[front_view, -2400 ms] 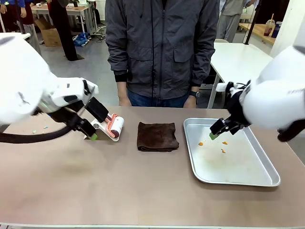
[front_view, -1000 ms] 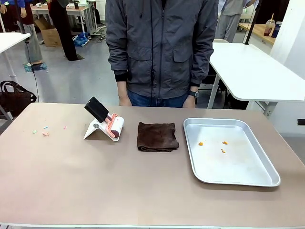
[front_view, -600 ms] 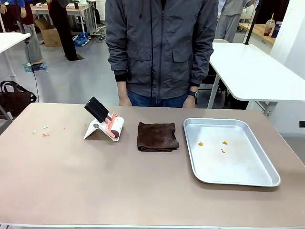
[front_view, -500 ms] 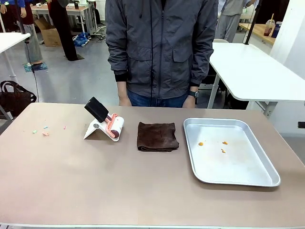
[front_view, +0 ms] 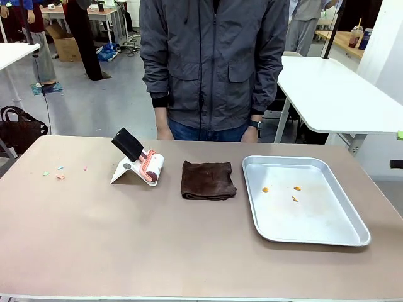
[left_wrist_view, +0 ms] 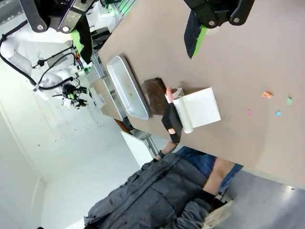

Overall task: Clean the surface of the table.
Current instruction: Hold the Lint Roller with your left hand and the towel with your right hand.

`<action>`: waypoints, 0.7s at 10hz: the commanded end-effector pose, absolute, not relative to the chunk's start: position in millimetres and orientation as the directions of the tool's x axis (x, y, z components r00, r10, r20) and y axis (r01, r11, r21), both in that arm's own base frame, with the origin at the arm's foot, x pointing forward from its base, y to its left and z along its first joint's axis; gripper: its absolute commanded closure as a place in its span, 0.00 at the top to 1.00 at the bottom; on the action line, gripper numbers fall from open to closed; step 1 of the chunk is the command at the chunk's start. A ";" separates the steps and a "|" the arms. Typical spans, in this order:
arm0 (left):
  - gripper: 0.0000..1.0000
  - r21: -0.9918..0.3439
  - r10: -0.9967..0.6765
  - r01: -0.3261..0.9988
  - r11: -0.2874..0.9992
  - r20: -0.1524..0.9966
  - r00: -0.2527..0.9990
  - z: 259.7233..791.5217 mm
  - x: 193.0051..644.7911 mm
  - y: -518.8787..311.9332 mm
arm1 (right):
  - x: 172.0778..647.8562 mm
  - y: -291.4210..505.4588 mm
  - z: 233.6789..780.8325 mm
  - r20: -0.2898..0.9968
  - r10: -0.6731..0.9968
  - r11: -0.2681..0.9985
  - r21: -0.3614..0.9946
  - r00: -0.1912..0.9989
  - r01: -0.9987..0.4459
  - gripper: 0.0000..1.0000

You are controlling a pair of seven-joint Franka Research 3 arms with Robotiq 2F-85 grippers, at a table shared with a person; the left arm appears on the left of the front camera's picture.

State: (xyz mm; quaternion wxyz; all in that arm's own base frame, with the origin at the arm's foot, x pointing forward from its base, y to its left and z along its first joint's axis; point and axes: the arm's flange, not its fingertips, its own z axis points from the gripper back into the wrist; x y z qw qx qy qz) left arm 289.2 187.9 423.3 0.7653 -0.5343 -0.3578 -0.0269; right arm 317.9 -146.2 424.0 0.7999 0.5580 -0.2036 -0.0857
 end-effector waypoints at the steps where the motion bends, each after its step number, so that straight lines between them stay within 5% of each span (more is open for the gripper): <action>1: 1.00 -0.778 0.252 0.462 0.426 0.593 0.765 444.2 306.3 176.8 | 321.2 -100.5 446.0 0.322 -0.325 0.527 0.842 0.889 -0.113 1.00; 4: 1.00 -0.739 0.064 0.507 0.443 0.590 0.805 479.6 355.5 132.5 | 349.9 -9.8 469.4 0.399 -0.124 0.655 0.720 0.909 -0.227 1.00; 7: 1.00 -0.751 0.056 0.349 0.560 0.455 0.889 496.4 404.6 76.0 | 383.4 95.4 475.9 0.350 -0.083 0.763 0.624 0.933 -0.166 1.00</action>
